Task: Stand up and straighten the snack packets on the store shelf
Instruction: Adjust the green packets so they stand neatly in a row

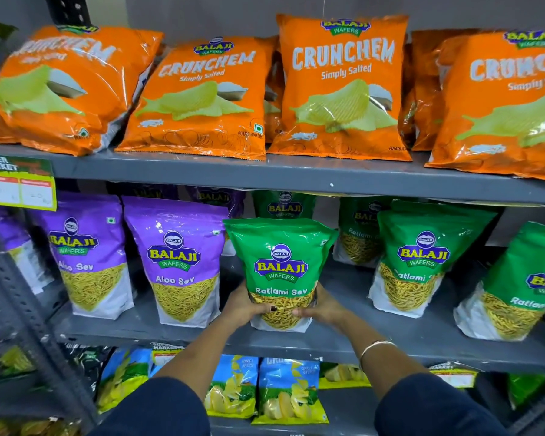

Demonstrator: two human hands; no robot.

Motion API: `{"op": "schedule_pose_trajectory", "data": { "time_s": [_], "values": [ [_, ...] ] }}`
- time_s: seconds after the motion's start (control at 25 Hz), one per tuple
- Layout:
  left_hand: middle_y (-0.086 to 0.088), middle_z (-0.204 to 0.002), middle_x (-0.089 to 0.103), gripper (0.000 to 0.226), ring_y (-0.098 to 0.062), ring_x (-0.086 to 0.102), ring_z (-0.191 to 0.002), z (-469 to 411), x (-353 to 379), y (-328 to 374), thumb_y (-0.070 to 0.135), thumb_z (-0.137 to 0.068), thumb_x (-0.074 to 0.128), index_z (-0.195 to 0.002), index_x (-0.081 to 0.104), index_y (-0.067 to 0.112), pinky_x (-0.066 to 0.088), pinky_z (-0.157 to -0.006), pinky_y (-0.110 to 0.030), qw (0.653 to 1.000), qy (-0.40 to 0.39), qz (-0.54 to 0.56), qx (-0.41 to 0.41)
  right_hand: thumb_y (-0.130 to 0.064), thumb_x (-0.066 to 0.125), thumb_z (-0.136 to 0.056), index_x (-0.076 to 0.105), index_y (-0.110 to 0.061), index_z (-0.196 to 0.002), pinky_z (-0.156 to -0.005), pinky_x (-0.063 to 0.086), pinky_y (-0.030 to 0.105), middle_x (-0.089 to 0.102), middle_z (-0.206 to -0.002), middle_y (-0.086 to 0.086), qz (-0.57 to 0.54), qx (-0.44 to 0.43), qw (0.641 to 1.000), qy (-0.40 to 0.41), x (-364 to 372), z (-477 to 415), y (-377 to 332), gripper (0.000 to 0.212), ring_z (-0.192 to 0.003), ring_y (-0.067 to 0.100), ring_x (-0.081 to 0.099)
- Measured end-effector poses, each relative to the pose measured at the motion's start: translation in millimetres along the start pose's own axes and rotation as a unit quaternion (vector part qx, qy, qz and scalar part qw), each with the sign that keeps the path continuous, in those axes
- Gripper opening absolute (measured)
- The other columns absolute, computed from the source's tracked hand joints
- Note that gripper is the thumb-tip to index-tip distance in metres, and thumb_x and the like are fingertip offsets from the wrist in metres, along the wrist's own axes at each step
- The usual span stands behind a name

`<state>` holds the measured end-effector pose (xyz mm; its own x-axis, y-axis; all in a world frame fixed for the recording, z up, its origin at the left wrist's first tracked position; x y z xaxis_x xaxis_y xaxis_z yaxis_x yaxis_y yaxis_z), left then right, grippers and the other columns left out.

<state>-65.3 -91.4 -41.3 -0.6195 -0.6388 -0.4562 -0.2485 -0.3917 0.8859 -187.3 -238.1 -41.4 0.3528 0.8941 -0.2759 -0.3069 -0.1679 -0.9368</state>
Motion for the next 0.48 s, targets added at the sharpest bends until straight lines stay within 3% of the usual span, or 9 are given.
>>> {"op": "schedule_pose_trajectory", "data": {
  "time_s": [0.12,0.2,0.28,0.36,0.4,0.48],
  "values": [
    [-0.012,-0.130,0.057,0.077,-0.029,0.051,-0.123,-1,1,0,0.013,-0.065,0.080,-0.131,0.040,0.011,0.043,-0.104,-0.040,1.000,-0.019,0.007,-0.001,-0.007,0.080,-0.065,0.026,-0.012,-0.138,-0.113,0.032,0.047,0.045,-0.141,0.012,0.001,-0.001,1.000,-0.007,-2,-2,3,0.091,-0.134,0.029,0.039],
    [-0.014,-0.137,0.046,0.094,-0.031,0.042,-0.130,5,3,-3,0.020,-0.062,0.082,-0.137,0.026,0.010,0.037,-0.109,-0.043,1.000,-0.016,-0.010,-0.012,-0.015,0.080,-0.066,0.019,-0.010,-0.142,-0.115,0.029,0.042,0.034,-0.146,0.006,0.035,0.016,0.999,0.006,-9,1,8,0.097,-0.139,0.026,0.029],
    [-0.017,-0.138,0.038,0.098,-0.035,0.038,-0.130,22,-5,-10,0.038,-0.060,0.080,-0.135,0.026,0.006,0.037,-0.107,-0.049,0.986,0.120,-0.117,0.002,-0.017,0.079,-0.068,0.023,-0.008,-0.138,-0.105,0.037,0.032,0.036,-0.135,0.006,0.060,0.029,0.995,0.080,-30,10,19,0.090,-0.132,0.023,0.034],
    [-0.017,-0.127,0.043,0.075,-0.036,0.045,-0.115,48,2,-11,0.056,-0.070,0.060,-0.119,0.040,0.003,0.042,-0.093,-0.051,0.929,0.265,-0.222,0.130,-0.013,0.078,-0.069,0.043,-0.009,-0.114,-0.077,0.043,0.020,0.049,-0.109,0.010,0.054,0.042,0.976,0.206,-65,30,39,0.057,-0.107,0.024,0.051],
    [-0.015,-0.120,0.043,0.067,-0.034,0.044,-0.106,63,14,-5,0.060,-0.077,0.046,-0.111,0.042,0.003,0.040,-0.089,-0.050,0.895,0.294,-0.256,0.216,-0.012,0.077,-0.071,0.048,-0.009,-0.103,-0.069,0.041,0.023,0.054,-0.099,0.013,0.055,0.056,0.960,0.268,-85,44,50,0.043,-0.100,0.026,0.056],
    [-0.010,-0.111,0.041,0.060,-0.031,0.041,-0.098,78,54,10,0.059,-0.086,0.029,-0.106,0.044,0.005,0.033,-0.088,-0.042,0.846,0.267,-0.285,0.364,-0.009,0.074,-0.072,0.048,-0.009,-0.092,-0.071,0.039,0.029,0.062,-0.097,0.021,0.058,0.088,0.924,0.367,-129,74,70,0.032,-0.100,0.033,0.060]
  ]
}}
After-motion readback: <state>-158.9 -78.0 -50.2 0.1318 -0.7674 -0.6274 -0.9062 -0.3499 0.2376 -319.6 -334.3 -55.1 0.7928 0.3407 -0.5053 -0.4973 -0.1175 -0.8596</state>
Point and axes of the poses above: each hand's wrist, its own z-axis away from the middle knuckle, its own x-axis out of the palm, y = z × x, the point moved 4 cm from there along -z, towards the middle knuckle
